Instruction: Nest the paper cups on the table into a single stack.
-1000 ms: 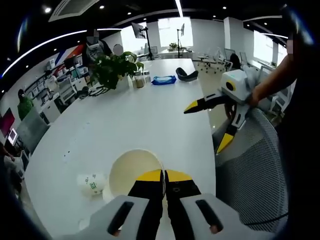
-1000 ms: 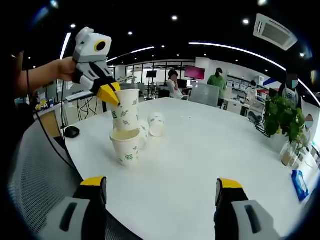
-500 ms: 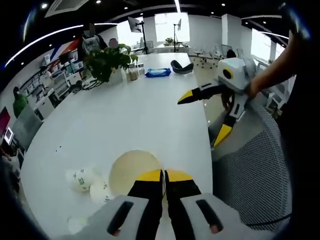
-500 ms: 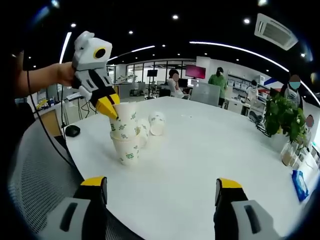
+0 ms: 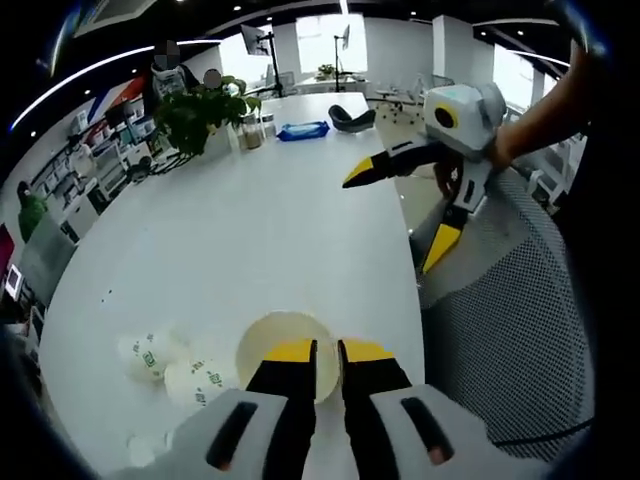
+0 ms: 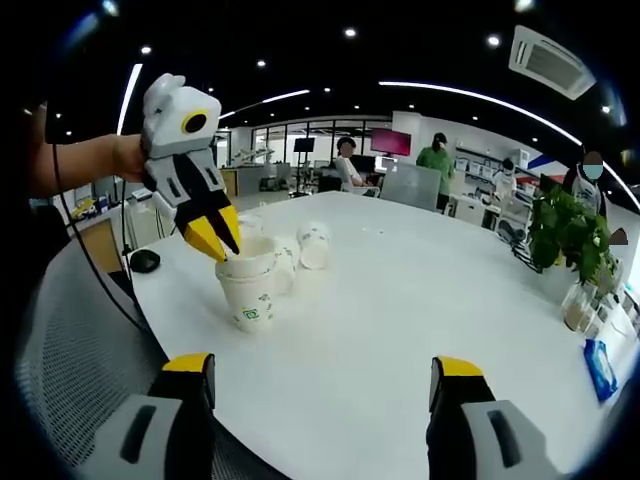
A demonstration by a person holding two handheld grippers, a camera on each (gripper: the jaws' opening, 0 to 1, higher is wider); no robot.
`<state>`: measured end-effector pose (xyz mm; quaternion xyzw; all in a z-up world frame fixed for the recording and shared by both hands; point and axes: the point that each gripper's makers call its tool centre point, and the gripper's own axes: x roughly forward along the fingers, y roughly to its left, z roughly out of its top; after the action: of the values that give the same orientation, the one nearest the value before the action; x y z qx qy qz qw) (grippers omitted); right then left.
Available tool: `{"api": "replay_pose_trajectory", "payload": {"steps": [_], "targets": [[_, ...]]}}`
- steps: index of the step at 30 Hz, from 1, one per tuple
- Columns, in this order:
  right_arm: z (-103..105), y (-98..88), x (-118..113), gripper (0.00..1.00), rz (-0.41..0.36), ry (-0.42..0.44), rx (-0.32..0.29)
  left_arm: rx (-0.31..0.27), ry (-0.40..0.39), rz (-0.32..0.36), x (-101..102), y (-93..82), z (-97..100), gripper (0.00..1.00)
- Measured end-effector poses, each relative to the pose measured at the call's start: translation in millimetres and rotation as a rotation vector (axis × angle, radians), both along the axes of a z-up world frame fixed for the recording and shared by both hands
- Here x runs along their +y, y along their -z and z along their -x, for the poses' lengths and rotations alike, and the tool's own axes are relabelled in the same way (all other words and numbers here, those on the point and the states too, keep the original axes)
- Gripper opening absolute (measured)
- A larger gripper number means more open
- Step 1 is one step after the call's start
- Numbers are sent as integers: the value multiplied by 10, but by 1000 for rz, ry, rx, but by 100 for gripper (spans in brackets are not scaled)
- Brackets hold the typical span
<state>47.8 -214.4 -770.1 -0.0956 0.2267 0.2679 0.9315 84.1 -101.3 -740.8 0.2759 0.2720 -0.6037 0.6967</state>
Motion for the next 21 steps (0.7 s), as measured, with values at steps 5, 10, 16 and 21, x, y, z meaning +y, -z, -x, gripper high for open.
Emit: {"api": "replay_pose_trajectory", "payload": {"steps": [5,10,16,21], "targets": [[-1,4,0,89,4,1,2,-13,-10,6,5,-22,-43,4],[-4,9,-11,89,5,3,2,-22,-40,8,31,-19,-161,4],[-10,1,-15,89,0,6,-2,-31,-97,50,40,-149,-356,6],[-13,-27,-2,91,-28,9,-6,-37,-165,86,95,-200,-574,10]]}}
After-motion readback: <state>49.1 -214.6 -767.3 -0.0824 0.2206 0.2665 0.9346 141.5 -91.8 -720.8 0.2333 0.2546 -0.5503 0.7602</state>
